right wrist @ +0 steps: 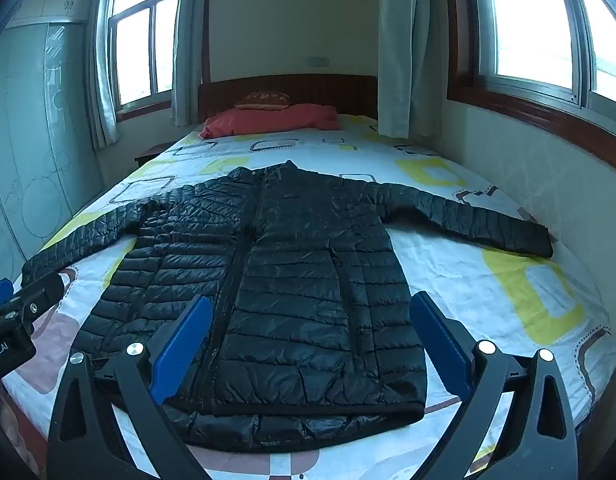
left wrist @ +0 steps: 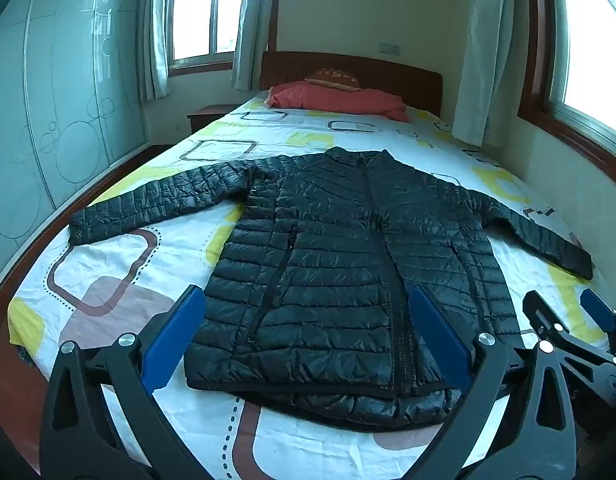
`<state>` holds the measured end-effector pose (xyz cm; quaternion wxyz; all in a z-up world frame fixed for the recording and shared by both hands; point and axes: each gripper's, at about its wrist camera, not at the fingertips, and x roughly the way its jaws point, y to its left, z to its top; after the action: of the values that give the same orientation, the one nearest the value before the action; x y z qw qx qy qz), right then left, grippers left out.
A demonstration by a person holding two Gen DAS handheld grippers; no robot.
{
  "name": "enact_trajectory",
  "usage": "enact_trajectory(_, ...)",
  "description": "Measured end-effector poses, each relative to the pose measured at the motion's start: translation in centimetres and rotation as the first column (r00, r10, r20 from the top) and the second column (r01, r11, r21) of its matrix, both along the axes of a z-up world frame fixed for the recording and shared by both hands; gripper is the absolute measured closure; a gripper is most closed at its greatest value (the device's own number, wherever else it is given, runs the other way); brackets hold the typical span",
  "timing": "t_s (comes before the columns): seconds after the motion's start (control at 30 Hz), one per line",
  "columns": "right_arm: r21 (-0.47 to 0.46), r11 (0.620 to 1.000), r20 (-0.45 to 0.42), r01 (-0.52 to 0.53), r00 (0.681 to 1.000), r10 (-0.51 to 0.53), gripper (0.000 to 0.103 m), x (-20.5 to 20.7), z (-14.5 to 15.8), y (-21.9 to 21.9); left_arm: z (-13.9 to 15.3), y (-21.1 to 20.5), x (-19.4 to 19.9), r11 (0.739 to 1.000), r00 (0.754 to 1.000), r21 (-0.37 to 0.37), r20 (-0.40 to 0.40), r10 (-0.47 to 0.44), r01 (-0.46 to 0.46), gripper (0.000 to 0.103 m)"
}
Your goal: Fold large clothes
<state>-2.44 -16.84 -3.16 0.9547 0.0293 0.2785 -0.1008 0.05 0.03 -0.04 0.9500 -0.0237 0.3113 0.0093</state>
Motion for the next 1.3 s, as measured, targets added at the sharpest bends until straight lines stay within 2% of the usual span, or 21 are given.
enact_trajectory(0.4, 0.013, 1.000, -0.010, -0.001, 1.000, 0.001, 0.005, -0.26, 0.08, -0.32, 0.04, 0.16, -1.01, 1.000, 1.000, -0.010, -0.001, -0.001, 0.001, 0.002)
enact_trajectory(1.3, 0.011, 1.000, -0.009, 0.001, 1.000, -0.001, 0.005, -0.54, 0.12, 0.02, -0.26, 0.11, -0.40, 1.000, 1.000, -0.006, -0.009, -0.001, 0.001, 0.002)
